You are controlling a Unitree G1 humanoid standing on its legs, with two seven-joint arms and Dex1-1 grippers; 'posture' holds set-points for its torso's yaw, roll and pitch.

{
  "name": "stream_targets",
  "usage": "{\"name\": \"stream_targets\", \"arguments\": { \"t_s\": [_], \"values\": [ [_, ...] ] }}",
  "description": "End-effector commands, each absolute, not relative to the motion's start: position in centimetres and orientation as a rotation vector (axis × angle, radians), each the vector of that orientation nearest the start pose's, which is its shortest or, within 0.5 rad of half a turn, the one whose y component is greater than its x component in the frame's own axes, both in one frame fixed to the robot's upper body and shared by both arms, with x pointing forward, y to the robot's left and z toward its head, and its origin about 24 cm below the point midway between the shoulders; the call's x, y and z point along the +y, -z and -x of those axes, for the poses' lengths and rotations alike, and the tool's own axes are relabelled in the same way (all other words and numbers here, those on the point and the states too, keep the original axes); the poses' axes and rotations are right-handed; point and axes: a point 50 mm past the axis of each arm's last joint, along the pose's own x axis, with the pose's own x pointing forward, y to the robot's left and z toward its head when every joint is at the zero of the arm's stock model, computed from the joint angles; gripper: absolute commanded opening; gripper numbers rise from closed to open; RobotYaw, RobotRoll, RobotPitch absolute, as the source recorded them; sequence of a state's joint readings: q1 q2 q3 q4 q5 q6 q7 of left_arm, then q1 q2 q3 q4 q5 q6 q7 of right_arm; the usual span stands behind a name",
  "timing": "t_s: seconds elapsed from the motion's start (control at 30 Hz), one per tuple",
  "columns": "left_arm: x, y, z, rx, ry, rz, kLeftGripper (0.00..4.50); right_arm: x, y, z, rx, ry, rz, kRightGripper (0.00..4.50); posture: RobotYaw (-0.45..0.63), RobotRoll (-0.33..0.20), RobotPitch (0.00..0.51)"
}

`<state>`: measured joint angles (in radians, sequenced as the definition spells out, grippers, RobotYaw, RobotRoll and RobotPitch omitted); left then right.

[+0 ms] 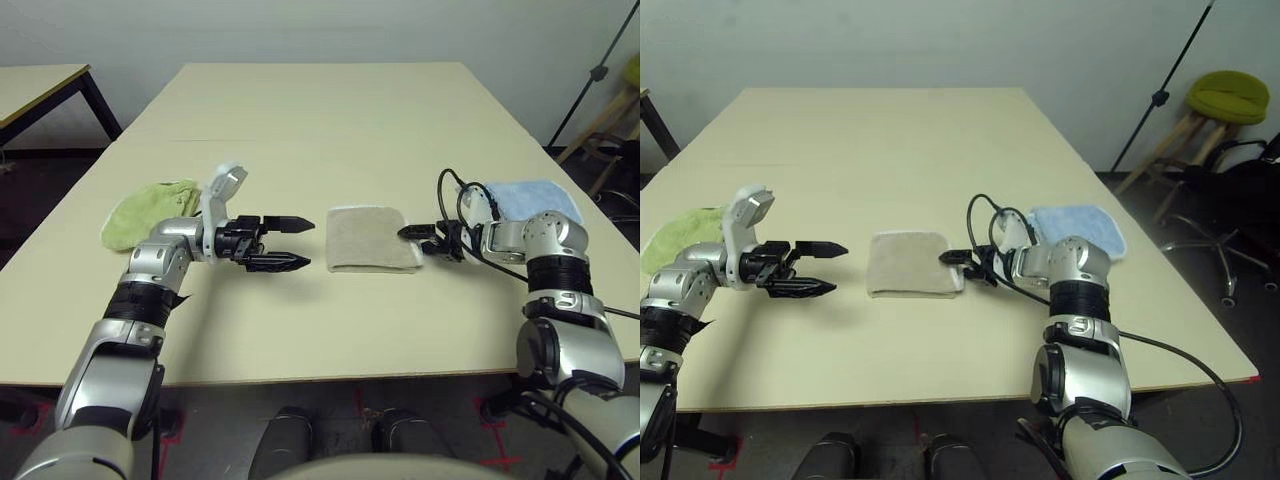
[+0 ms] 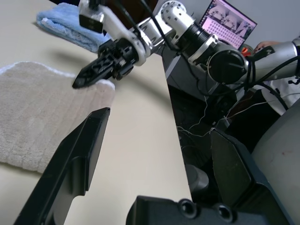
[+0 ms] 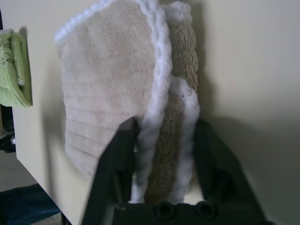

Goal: Fold the towel and set it aside.

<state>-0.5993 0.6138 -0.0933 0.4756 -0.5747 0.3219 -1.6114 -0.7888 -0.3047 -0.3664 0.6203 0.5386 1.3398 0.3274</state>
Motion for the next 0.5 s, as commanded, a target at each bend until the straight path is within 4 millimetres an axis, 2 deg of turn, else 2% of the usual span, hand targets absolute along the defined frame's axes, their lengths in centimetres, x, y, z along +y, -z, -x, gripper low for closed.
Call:
{"name": "stream_targets", "arguments": {
  "t_s": [0.03, 0.13, 0.3, 0.5],
  "values": [
    [20.3, -13.1, -30.3, 0.170, 1.568, 0.123, 4.50, -17.7, -8.9, -34.0, 0.887, -0.451, -0.690, 1.08, 0.09, 0.000, 0.010],
    [20.2, -13.2, -30.4, 0.173, 1.568, 0.124, 4.50, -17.6, -9.5, -34.3, 0.833, -0.471, -0.720, 0.04, 0.08, 0.000, 0.009],
    [20.2, -13.2, -30.7, 0.179, 1.559, 0.122, 4.50, -19.4, -12.0, -35.9, 0.546, -0.366, -0.805, 0.04, 0.06, 0.000, 0.008],
    [20.0, -13.2, -30.7, 0.189, 1.561, 0.133, 4.50, -24.1, -16.9, -36.3, 0.146, -0.138, -0.811, 0.04, 0.04, 0.000, 0.016]
  ]
}}
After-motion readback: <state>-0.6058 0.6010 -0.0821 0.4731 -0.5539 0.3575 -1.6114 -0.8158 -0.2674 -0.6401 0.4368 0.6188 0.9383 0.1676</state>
